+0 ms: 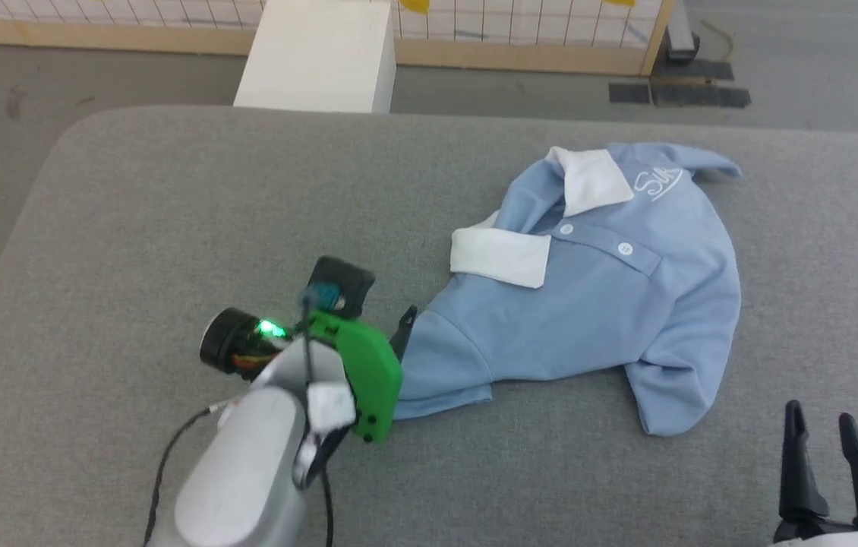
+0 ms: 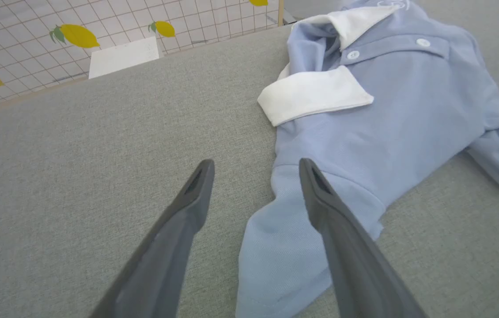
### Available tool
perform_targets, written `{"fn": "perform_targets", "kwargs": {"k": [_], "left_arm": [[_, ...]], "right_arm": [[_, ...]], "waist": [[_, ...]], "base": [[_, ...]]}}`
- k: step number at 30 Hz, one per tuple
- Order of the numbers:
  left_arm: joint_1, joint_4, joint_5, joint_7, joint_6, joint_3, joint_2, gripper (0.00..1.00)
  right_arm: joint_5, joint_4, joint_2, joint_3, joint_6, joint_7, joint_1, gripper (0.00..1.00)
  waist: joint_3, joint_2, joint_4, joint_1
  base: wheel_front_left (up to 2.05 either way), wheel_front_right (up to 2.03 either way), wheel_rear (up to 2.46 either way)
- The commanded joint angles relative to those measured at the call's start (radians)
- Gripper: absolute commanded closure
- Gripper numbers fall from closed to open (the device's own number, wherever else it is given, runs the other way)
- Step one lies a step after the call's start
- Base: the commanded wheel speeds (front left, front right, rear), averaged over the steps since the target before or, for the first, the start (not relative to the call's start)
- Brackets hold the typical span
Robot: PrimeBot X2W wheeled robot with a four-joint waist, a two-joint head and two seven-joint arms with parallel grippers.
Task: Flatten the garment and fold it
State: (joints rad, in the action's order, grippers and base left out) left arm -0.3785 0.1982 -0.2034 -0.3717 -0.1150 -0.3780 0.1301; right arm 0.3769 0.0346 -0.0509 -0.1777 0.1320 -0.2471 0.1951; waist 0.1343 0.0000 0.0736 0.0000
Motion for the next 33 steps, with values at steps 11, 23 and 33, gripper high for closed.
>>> {"fn": "perform_targets", "kwargs": {"k": [11, 23, 33], "left_arm": [[-0.105, 0.274, -0.096, -0.126, -0.013, -0.054, -0.009, 0.00], [-0.099, 0.263, -0.225, -0.028, -0.014, -0.019, 0.067, 1.00], [-0.085, 0.138, -0.245, 0.035, 0.081, 0.182, 0.287, 0.60]], "right_arm": [[-0.011, -0.003, 0.001, 0.011, -0.001, 0.003, -0.057, 0.00], [-0.020, -0.014, 0.001, 0.003, -0.001, 0.018, -0.055, 0.00], [-0.021, -0.032, 0.001, -0.002, -0.001, 0.032, -0.051, 0.00]], "waist": [[0.085, 0.0000, -0.081, 0.0000], [0.072, 0.0000, -0.064, 0.0000], [0.096, 0.0000, -0.088, 0.0000]], "base": [[0.00, 0.00, 0.00], [0.00, 0.00, 0.00], [0.00, 0.00, 0.00]]}}
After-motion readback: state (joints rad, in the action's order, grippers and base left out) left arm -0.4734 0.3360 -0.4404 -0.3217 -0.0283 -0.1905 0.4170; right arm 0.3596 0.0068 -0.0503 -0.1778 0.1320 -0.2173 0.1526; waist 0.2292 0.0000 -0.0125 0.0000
